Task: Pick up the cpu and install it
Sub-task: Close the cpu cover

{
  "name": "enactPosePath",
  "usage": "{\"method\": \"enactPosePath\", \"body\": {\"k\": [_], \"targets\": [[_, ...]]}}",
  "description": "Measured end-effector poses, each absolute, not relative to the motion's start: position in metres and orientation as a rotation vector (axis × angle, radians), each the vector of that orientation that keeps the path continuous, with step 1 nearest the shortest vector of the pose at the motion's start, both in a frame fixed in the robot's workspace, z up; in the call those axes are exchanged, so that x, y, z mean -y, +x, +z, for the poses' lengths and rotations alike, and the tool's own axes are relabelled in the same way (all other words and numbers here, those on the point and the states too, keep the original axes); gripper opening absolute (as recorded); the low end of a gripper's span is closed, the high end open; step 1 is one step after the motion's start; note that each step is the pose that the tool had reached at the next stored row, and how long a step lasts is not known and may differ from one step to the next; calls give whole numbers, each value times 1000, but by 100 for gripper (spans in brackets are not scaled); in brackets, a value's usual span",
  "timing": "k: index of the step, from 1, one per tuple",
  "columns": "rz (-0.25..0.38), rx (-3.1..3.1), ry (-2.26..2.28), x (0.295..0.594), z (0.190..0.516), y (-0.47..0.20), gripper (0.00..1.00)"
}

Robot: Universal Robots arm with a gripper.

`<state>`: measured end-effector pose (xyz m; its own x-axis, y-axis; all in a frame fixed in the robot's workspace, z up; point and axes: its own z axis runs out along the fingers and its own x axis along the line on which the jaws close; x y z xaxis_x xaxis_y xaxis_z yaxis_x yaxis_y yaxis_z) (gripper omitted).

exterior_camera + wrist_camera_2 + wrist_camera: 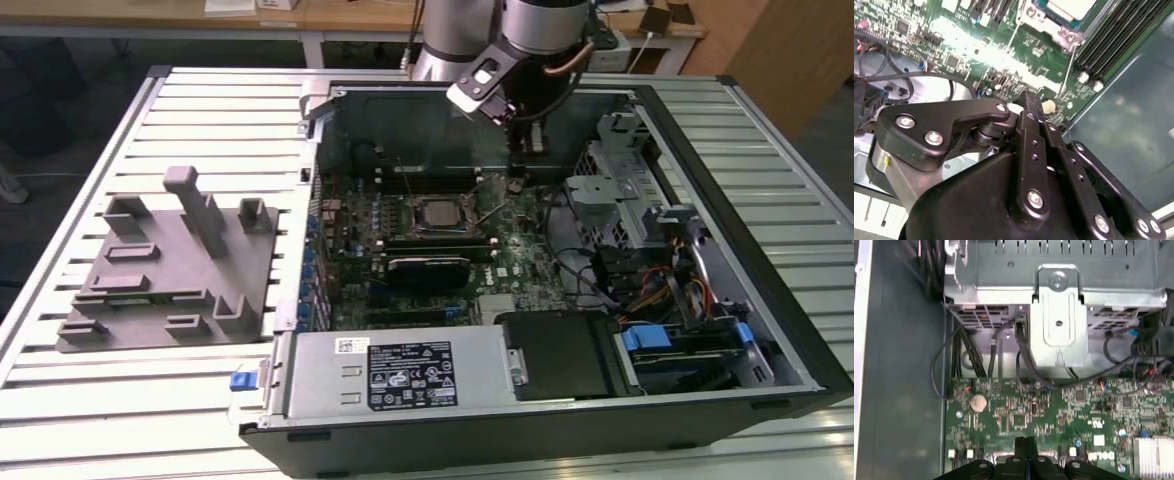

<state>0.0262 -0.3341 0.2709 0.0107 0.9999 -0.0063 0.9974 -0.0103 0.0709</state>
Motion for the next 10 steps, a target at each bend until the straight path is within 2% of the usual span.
{"method": "enactPosePath", "body": {"k": [10], "targets": [[31, -2189, 2212, 334, 257, 38, 11]]}}
